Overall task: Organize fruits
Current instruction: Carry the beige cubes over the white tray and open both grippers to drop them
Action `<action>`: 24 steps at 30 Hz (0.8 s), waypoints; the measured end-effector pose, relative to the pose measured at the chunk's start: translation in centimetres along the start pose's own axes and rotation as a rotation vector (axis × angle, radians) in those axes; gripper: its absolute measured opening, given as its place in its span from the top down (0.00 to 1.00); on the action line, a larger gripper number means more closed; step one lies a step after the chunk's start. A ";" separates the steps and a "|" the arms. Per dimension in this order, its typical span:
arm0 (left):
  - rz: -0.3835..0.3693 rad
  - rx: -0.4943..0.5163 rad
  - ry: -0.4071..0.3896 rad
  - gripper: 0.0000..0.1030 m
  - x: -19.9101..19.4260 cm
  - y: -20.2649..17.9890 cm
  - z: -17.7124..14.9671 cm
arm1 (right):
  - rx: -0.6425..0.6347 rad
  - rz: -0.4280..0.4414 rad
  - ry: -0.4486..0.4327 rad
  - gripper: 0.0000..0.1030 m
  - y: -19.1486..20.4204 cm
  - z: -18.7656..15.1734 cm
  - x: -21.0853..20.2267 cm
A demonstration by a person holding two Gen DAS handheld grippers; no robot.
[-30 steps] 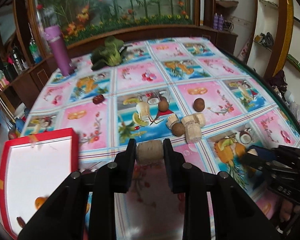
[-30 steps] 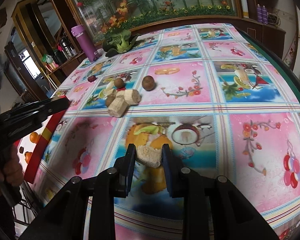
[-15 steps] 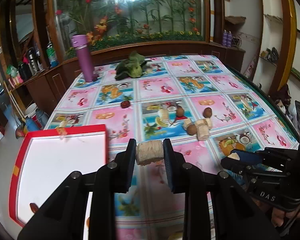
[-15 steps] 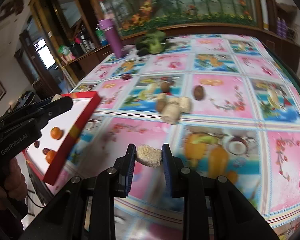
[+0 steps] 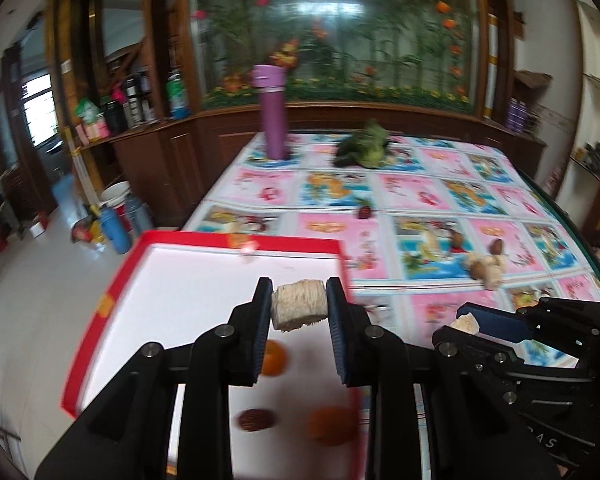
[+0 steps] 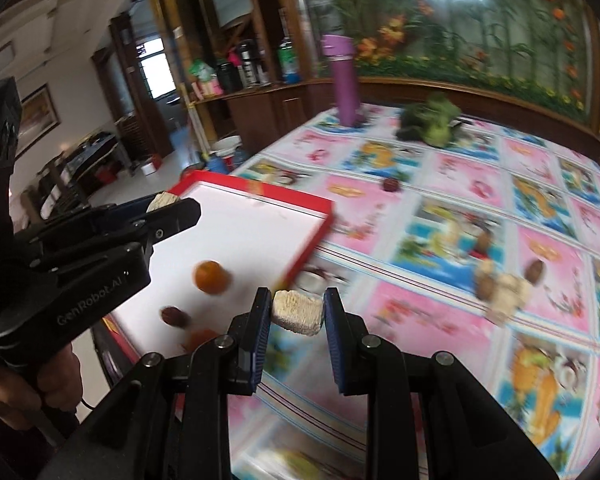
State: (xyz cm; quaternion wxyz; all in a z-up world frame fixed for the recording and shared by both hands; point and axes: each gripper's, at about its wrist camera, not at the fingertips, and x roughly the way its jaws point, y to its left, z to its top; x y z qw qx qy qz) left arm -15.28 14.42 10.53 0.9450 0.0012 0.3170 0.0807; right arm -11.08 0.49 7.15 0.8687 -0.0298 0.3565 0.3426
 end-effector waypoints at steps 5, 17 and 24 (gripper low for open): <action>0.072 -0.039 -0.001 0.72 0.1 3.0 -0.5 | 0.009 0.045 0.034 0.75 1.7 1.5 2.7; 0.137 -0.109 0.067 0.72 2.2 7.7 -2.5 | 0.004 0.077 0.103 0.75 4.7 2.6 6.6; 0.181 -0.144 0.125 0.72 4.0 10.4 -3.4 | -0.001 0.061 0.147 0.75 5.0 3.9 9.9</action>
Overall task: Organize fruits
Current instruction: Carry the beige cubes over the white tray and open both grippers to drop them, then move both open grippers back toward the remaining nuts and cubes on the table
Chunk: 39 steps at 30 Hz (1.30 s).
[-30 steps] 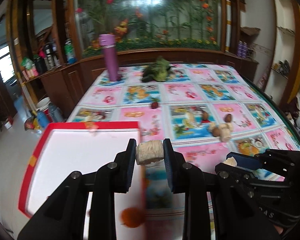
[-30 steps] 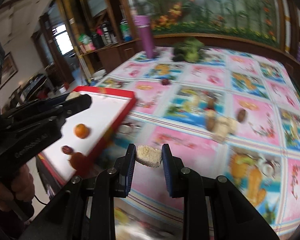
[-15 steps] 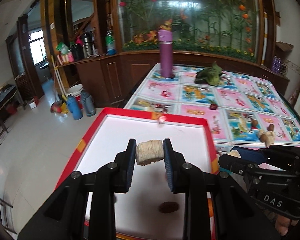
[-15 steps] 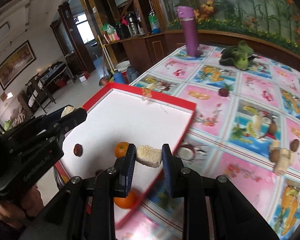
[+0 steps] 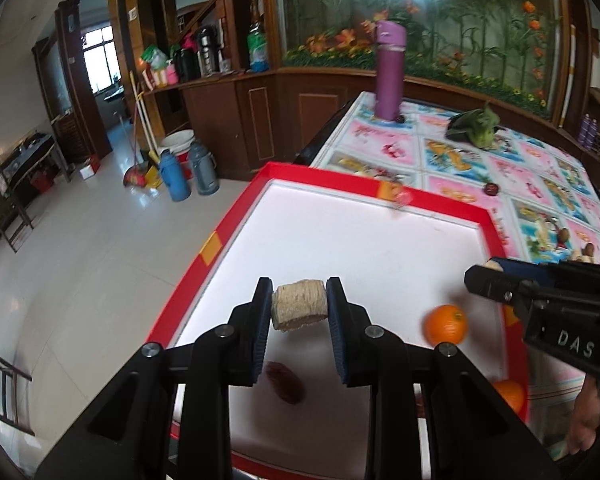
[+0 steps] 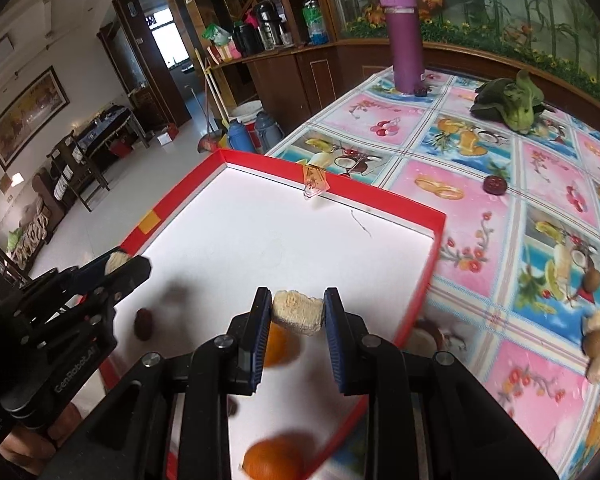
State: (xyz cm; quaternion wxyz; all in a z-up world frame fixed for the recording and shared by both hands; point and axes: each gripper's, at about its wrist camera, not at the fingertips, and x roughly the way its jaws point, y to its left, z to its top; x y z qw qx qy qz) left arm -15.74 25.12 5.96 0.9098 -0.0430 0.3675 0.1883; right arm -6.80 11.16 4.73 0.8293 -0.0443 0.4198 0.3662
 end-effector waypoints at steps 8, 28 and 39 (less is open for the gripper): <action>0.016 -0.027 0.070 0.72 2.5 1.1 0.2 | -0.004 0.026 0.089 0.75 1.9 1.5 3.8; 0.055 -0.039 0.094 0.33 1.3 1.2 0.2 | 0.042 0.085 0.040 0.57 1.8 1.8 1.1; -0.081 0.069 0.034 0.26 -2.8 -5.6 1.0 | 0.151 0.050 -0.061 0.53 -5.8 -1.2 -5.8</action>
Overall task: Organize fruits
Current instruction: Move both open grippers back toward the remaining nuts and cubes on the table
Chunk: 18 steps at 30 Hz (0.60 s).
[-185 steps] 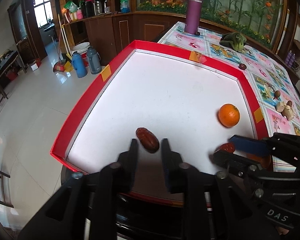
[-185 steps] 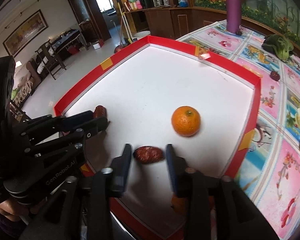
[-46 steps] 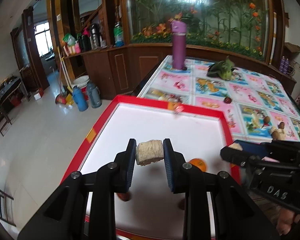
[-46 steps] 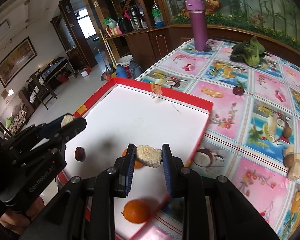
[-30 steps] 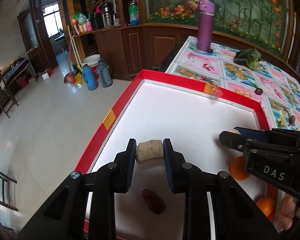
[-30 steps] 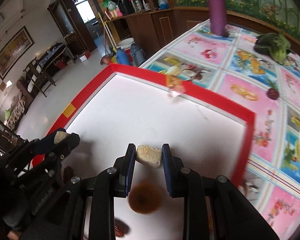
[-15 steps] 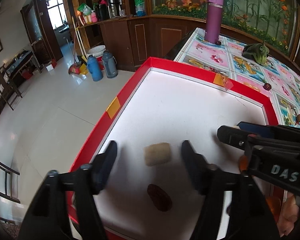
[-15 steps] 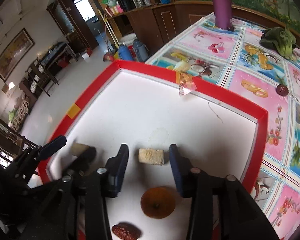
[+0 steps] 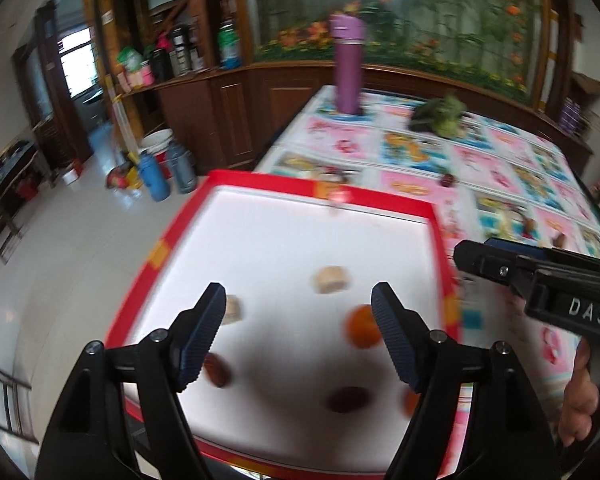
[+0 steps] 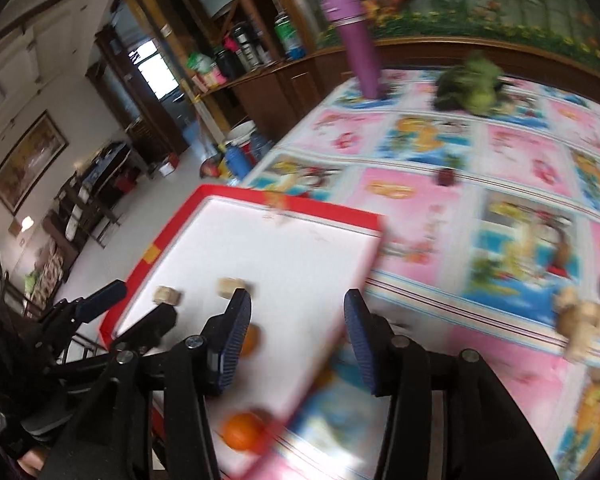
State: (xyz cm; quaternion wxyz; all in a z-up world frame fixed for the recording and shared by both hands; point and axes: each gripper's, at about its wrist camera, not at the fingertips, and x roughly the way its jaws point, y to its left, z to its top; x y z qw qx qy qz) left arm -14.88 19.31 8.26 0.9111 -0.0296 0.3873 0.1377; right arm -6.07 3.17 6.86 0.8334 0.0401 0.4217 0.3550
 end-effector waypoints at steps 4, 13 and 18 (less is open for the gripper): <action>-0.073 0.067 0.009 0.26 -0.6 -3.6 0.1 | 0.054 -0.067 -0.048 0.53 -4.8 -1.7 -3.8; -0.189 0.207 0.049 0.26 -0.4 -11.8 -0.2 | 0.183 -0.254 -0.110 0.53 -16.0 -3.8 -8.3; -0.227 0.274 0.082 0.26 -0.3 -15.0 -0.6 | 0.246 -0.216 -0.056 0.56 -18.9 -3.1 -5.7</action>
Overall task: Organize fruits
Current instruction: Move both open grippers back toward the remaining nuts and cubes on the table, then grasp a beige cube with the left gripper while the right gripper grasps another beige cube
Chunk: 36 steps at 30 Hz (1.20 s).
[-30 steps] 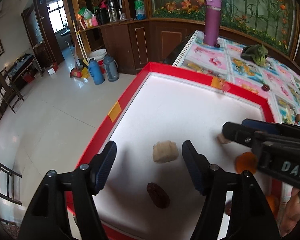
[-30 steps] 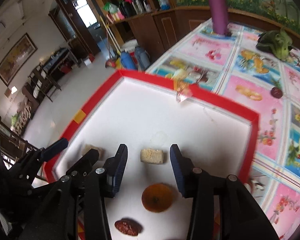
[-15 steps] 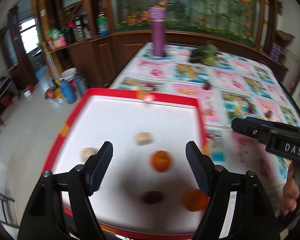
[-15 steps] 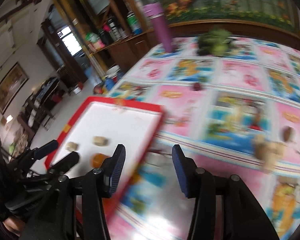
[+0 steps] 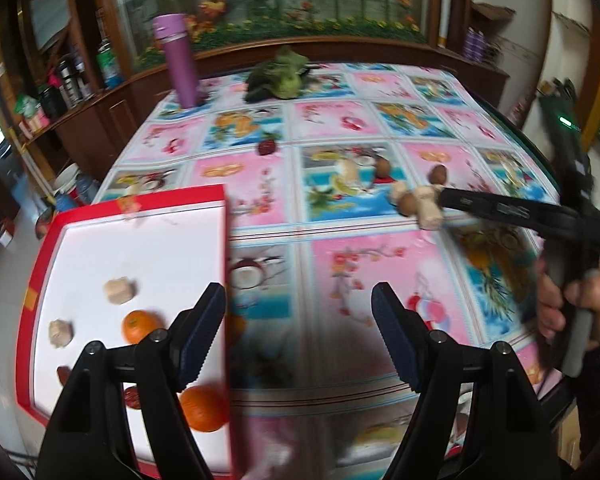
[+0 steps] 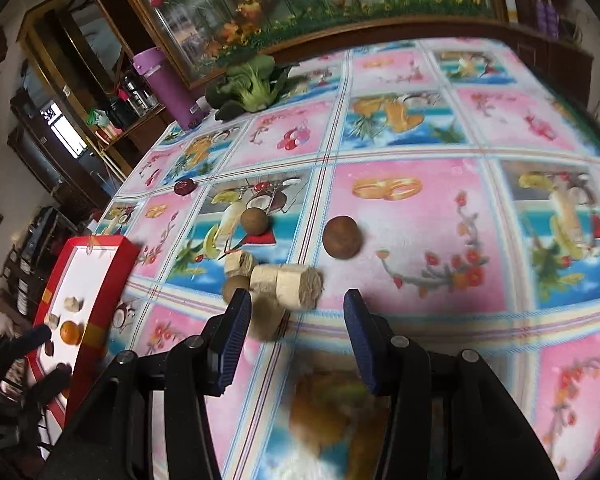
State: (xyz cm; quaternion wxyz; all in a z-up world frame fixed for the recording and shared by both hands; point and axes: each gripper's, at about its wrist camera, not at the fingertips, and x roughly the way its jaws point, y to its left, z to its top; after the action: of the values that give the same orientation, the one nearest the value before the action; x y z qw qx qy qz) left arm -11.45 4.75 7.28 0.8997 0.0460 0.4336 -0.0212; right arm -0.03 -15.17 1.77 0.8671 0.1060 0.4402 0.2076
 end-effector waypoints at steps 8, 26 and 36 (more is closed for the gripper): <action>-0.045 0.039 0.035 0.26 0.7 -2.5 1.7 | 0.021 0.049 -0.006 0.70 -0.8 0.6 0.7; -0.104 0.109 0.106 0.26 4.1 -8.2 3.2 | 0.014 -0.026 -0.077 0.83 -5.4 -1.0 -5.2; -0.161 0.093 0.097 0.27 5.0 -8.6 4.0 | -0.068 -0.011 0.010 0.74 -3.2 0.5 -1.6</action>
State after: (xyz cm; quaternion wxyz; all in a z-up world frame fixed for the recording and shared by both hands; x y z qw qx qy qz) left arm -5.88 -4.19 5.32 0.8698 0.0537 0.4776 -0.1112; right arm 0.38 -18.74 2.00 0.8690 0.0731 0.4380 0.2183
